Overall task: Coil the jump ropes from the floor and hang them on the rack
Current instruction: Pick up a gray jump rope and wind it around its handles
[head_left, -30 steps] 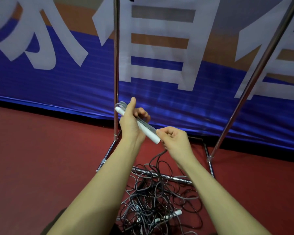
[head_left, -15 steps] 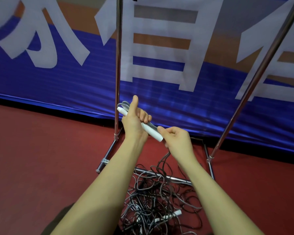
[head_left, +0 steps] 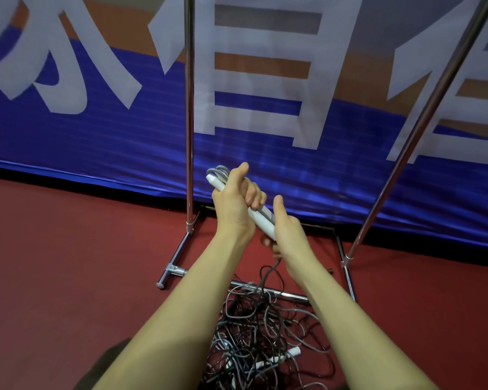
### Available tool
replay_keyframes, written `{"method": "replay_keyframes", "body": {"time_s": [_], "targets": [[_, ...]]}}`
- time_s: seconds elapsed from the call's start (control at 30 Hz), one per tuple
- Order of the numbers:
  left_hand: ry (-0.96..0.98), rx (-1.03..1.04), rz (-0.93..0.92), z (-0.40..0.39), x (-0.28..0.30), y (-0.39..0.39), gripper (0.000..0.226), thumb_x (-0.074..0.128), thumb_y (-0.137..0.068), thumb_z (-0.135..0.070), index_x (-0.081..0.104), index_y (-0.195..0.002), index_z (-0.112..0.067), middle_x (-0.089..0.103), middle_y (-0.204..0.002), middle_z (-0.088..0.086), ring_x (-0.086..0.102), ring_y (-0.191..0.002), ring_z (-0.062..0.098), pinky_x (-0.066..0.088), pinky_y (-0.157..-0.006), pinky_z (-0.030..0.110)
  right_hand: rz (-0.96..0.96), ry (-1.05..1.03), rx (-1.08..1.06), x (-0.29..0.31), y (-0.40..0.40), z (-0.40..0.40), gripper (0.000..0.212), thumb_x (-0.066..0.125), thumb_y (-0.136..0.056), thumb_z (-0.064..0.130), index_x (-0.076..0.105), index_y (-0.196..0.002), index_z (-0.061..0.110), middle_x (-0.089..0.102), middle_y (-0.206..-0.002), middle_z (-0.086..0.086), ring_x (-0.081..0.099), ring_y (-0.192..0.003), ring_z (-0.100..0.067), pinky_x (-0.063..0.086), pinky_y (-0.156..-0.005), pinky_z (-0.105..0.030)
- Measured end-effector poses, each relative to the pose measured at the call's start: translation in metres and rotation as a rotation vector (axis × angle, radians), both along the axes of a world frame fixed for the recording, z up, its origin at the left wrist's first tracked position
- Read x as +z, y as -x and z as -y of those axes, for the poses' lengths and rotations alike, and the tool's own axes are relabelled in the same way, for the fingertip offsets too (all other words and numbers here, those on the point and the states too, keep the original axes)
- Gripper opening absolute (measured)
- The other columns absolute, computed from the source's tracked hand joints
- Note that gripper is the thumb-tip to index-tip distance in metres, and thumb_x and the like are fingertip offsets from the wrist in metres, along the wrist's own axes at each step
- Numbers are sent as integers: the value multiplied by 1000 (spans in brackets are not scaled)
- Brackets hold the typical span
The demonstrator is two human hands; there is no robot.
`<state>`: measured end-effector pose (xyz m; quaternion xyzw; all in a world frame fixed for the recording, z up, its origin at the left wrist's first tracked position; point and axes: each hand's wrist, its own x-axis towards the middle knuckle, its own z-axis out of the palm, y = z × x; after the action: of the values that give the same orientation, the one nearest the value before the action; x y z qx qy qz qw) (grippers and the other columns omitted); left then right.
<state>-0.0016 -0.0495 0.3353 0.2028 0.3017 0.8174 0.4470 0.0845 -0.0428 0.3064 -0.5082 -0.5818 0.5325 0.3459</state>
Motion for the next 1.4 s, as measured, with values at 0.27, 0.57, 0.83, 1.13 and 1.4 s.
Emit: {"method": "replay_keyframes", "body": {"time_s": [0.27,0.57,0.83,1.13,1.4], "targets": [[-27,-110,150,-4,-4,0,58,50,-93,-21,30,-39,-19,27,-37,-3,28,-36,11,36,-42,22,-99,-114,-256,-1,1,-10,45,38,-101,33,49,-62,12,42,-47,-3,41,-37,-16,30,-39,-22],[141,-92,-12,-6,-14,16,31,57,-90,-36,56,-106,-10,65,-95,6,65,-89,17,51,-89,35,38,-354,-391,-7,-14,-28,50,40,-96,29,33,-48,15,38,-47,-2,49,-59,-32,49,-67,-55],[113,166,-1193,10,-16,29,38,41,-98,-35,68,-88,-11,68,-90,-3,61,-89,6,44,-81,17,159,-429,-317,-12,-27,-24,50,39,-100,25,28,-53,14,35,-50,-3,42,-57,-25,33,-58,-37],[347,466,-2032,18,-36,27,64,13,-93,-49,55,-59,-14,57,-56,4,56,-64,31,27,-58,29,47,-505,-173,-3,-32,-5,48,43,-100,22,26,-56,18,24,-51,8,24,-43,-5,20,-44,-21],[547,357,-2161,20,-33,27,46,24,-102,-35,56,-75,-15,66,-82,10,61,-81,32,28,-57,31,-34,-391,-112,-3,-30,-5,43,46,-99,30,38,-61,13,30,-53,3,32,-54,-16,28,-54,-30]]}}
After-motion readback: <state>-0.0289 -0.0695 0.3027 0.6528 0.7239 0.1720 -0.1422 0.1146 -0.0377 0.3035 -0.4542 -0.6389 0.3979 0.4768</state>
